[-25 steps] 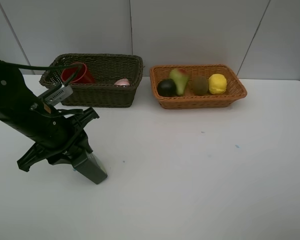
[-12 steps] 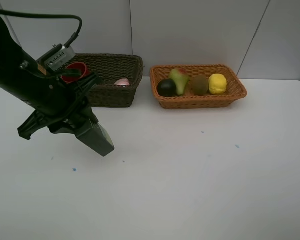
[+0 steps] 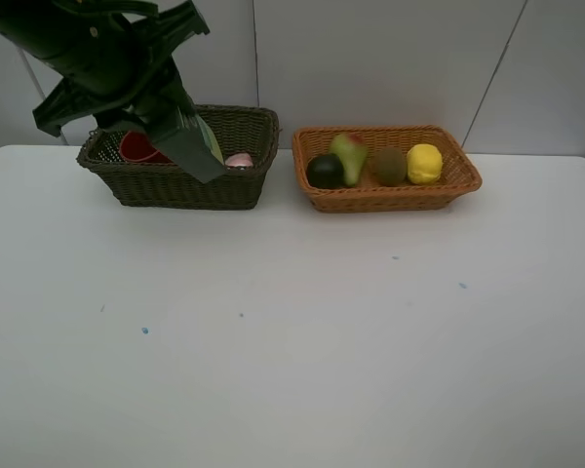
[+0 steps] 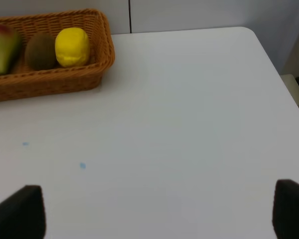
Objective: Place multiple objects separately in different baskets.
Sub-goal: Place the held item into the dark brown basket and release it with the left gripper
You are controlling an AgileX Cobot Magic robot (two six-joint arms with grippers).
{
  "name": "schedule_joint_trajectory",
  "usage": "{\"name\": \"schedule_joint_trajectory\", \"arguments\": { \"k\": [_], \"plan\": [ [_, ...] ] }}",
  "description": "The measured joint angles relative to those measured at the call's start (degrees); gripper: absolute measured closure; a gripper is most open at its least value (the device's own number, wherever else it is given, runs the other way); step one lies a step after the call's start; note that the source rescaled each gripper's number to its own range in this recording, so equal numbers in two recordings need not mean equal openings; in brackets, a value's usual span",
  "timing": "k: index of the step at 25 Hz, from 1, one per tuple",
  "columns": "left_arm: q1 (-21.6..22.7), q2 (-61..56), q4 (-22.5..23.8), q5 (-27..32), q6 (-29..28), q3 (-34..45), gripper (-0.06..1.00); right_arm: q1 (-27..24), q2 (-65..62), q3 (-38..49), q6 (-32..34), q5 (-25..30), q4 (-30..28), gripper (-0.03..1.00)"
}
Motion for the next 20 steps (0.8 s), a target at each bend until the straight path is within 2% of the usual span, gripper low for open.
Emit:
{"name": "schedule_joint_trajectory", "arguments": {
  "k": [6,10,15,20],
  "plan": [
    [0.00,0.29,12.90,-3.35,0.83,-5.63,0.47,0.00,0.00,0.00,0.00,0.00,0.00,-0.03],
    [0.11,3.49,18.97,-3.60,5.29,-9.75,0.47,0.00,0.00,0.00,0.00,0.00,0.00,-0.03],
    [2.19,11.20,20.14,-4.78,11.05,-13.97,0.47,0.00,0.00,0.00,0.00,0.00,0.00,-0.03],
    [3.96,18.56,20.45,-5.54,13.72,-17.46,0.47,0.00,0.00,0.00,0.00,0.00,0.00,-0.03]
  ]
}}
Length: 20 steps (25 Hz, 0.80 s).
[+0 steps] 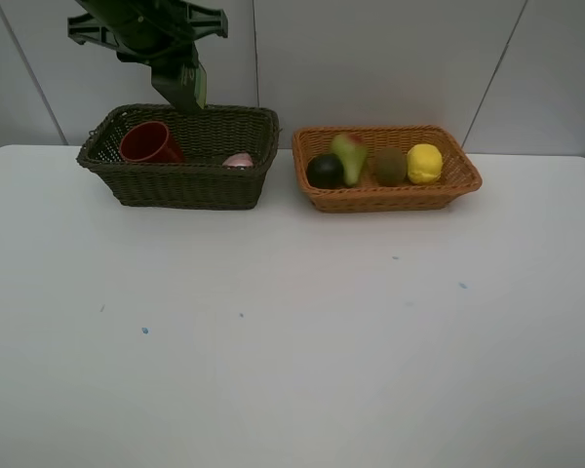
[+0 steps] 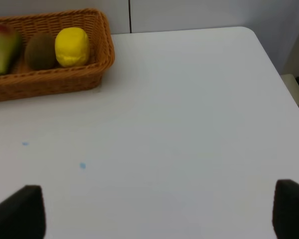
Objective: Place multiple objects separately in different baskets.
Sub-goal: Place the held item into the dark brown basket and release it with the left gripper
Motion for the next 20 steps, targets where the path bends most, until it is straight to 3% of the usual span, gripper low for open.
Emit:
{"name": "schedule_joint_trajectory", "arguments": {
  "k": [11,20],
  "plan": [
    [2.73,9.94,0.06,-3.73,3.49,-1.18,0.47,0.00,0.00,0.00,0.00,0.00,0.00,-0.03],
    [3.49,11.56,0.06,-7.36,4.35,-1.24,0.47,0.00,0.00,0.00,0.00,0.00,0.00,-0.03]
  ]
}}
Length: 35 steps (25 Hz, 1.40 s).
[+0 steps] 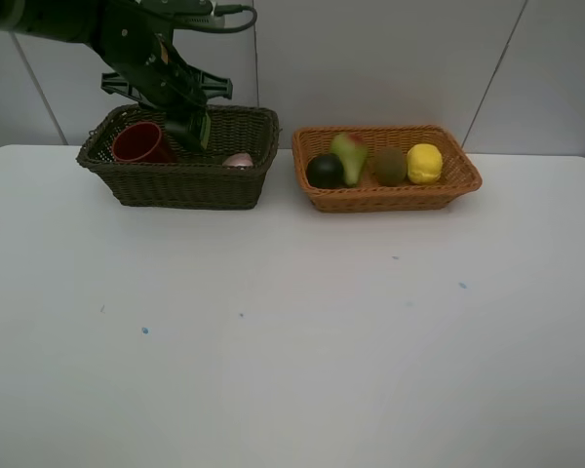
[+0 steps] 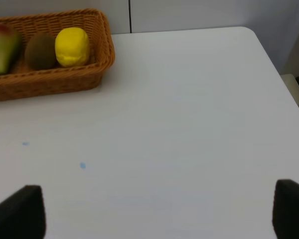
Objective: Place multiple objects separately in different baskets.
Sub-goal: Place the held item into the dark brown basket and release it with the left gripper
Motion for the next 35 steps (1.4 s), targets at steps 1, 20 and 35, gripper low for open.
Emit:
{"name": "schedule_joint_trajectory", "arguments": {
  "k": [1,20,35],
  "plan": [
    [0.00,0.00,0.00,-0.29,0.00,0.00,0.47,0.00,0.00,0.00,0.00,0.00,0.00,-0.03],
    [0.00,0.00,-0.67,-0.40,0.00,0.00,0.47,0.00,0.00,0.00,0.00,0.00,0.00,-0.03],
    [0.00,4.97,-1.37,-3.48,0.00,0.00,0.47,0.00,0.00,0.00,0.00,0.00,0.00,-0.03]
  ]
}}
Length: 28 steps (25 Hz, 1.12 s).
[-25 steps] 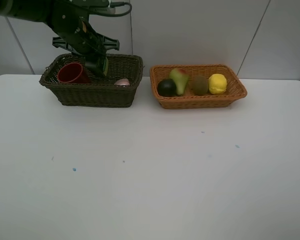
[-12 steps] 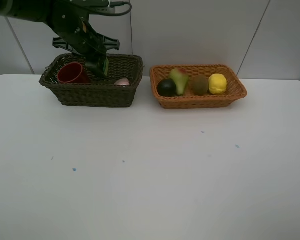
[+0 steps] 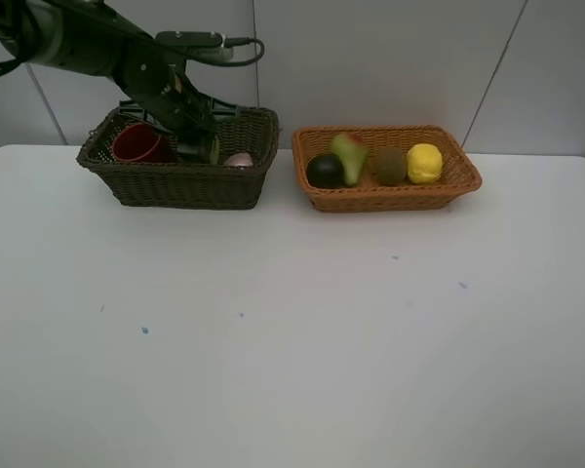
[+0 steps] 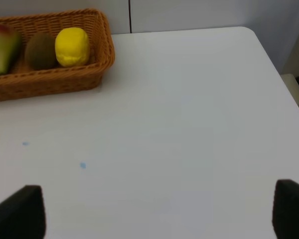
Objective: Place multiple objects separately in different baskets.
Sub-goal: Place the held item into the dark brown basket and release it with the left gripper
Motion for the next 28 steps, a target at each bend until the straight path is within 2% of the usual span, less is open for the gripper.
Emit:
{"name": "schedule_joint_trajectory", "arguments": {
  "k": [13,14,16,18,21,28],
  "plan": [
    [0.00,0.05,-0.39,-1.08,0.00,0.00,0.46,0.00,0.00,0.00,0.00,0.00,0.00,-0.03],
    [0.00,0.05,-0.51,-1.62,0.00,0.00,0.40,0.00,0.00,0.00,0.00,0.00,0.00,-0.03],
    [0.00,0.05,-0.80,-2.67,-0.43,-0.06,0.15,0.00,0.00,0.00,0.00,0.00,0.00,-0.03],
    [0.00,0.05,-1.05,-3.24,-0.56,-0.18,0.01,0.00,0.00,0.00,0.00,0.00,0.00,-0.03],
    [0.00,0.05,-1.23,-3.23,-0.56,-0.18,-0.05,0.00,0.00,0.00,0.00,0.00,0.00,-0.03],
    [0.00,0.05,-1.23,-3.23,-0.58,-0.18,-0.05,0.00,0.00,0.00,0.00,0.00,0.00,-0.03]
  ]
}}
